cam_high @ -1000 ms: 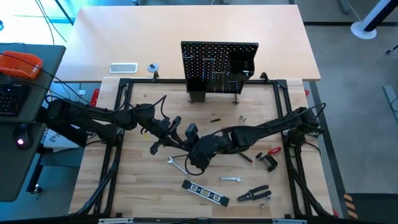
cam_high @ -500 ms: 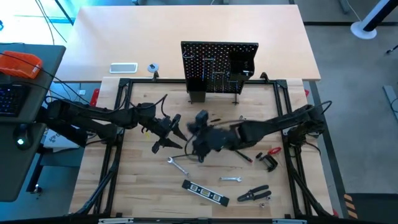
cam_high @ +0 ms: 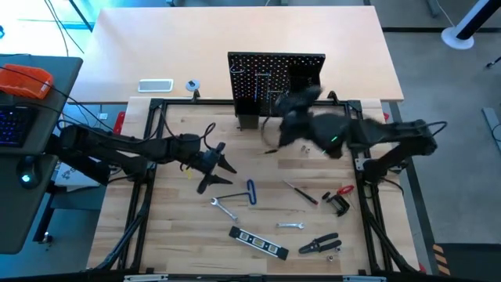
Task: Hang tools onto peg board
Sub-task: Put the bolts on the pegboard
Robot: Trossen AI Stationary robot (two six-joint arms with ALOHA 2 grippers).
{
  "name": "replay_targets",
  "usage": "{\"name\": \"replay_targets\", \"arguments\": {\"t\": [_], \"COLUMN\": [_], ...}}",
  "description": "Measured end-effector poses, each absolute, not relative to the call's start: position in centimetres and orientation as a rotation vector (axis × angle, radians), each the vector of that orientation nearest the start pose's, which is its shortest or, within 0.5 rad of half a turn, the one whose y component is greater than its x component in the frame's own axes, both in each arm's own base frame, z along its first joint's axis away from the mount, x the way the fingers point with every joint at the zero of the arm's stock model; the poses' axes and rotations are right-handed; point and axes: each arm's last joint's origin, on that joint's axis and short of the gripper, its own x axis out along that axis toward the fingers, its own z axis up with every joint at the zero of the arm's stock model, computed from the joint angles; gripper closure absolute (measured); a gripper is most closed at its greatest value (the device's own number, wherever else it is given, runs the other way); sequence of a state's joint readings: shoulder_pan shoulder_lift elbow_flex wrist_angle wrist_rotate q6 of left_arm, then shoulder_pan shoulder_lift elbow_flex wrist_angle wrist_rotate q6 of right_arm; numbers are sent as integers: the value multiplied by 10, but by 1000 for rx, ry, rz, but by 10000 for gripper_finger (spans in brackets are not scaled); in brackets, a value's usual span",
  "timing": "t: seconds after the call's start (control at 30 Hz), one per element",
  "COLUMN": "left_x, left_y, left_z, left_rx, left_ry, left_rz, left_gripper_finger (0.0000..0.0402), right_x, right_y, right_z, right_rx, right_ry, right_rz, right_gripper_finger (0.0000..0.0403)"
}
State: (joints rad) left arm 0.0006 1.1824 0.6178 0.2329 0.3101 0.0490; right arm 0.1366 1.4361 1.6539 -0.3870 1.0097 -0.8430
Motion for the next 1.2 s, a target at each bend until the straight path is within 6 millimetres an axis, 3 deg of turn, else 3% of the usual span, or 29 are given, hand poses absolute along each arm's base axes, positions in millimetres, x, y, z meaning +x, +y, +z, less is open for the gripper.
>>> {"name": "replay_targets", "arguments": {"t": [0.2, 0.5, 0.77, 1.2], "left_x": [253, 273, 290, 293], "left_y": [-24, -42, -45, -45], "left_z": [232, 208, 185, 185], "left_rx": [29, 46, 18, 20], "left_ry": [327, 337, 327, 297], "left_rz": [-307, -332, -332, -333], "left_gripper_finger": [218, 218, 218, 218], "right_x": [257, 236, 232, 232], "right_y": [-33, -84, -94, -95], "right_z": [479, 459, 453, 452], "right_rx": [-697, -437, -354, -347], "right_ry": [484, 605, 628, 633], "right_rz": [-899, -871, -817, -782], "right_gripper_finger": [331, 330, 326, 269]}}
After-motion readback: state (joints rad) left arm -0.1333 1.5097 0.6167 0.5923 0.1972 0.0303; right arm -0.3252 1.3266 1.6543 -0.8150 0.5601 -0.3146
